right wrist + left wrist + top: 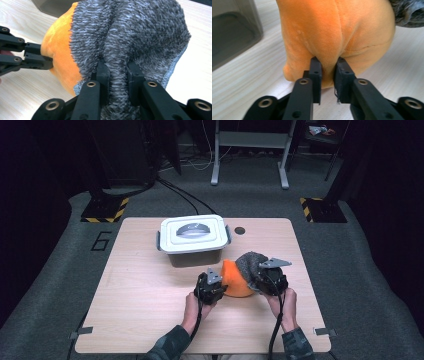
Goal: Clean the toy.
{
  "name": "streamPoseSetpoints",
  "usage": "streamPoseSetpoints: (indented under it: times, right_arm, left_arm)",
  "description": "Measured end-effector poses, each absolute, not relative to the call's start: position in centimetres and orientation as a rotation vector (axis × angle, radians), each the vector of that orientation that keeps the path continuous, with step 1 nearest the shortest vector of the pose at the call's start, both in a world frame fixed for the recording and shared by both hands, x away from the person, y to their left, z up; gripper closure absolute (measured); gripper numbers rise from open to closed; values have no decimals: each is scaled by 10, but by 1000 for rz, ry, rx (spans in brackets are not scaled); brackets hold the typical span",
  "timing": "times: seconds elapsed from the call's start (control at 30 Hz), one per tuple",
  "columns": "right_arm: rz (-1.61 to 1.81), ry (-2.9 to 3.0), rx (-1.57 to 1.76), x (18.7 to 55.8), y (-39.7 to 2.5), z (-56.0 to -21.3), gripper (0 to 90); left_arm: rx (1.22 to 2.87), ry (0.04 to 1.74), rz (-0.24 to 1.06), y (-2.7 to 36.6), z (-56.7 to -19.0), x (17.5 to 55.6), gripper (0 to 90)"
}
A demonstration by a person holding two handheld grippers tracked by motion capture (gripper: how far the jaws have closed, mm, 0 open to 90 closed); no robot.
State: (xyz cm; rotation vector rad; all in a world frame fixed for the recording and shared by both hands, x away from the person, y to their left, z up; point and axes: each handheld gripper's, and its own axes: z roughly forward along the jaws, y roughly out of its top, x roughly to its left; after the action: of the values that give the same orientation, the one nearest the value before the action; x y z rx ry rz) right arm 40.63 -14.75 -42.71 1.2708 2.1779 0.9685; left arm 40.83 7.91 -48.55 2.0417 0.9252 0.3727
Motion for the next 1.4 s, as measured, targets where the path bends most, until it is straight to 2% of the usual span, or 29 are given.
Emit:
streamPoseSetpoints:
  times: [0.3,0.6,0.7,0.97,1.17,1.4]
  right_arm:
    - [991,2143,1242,398,-155,-413,760]
    - [1033,2191,1154,386,-138,-399,760]
    - [1031,2225,1143,387,-129,-403,759]
    - [975,2251,1144,400,-114,-420,761]
    - [940,2229,1146,401,-113,-422,763]
    - [920,2197,1210,401,-131,-427,763]
  left_arm:
    - [2005,956,233,82,-475,405,824]
    - [1949,1017,140,84,-470,401,822]
    - [1951,1017,148,83,-471,402,819]
    - [2026,990,290,75,-476,401,803]
    - [2020,1002,288,76,-478,403,804]
    - [2016,1002,295,78,-479,405,800]
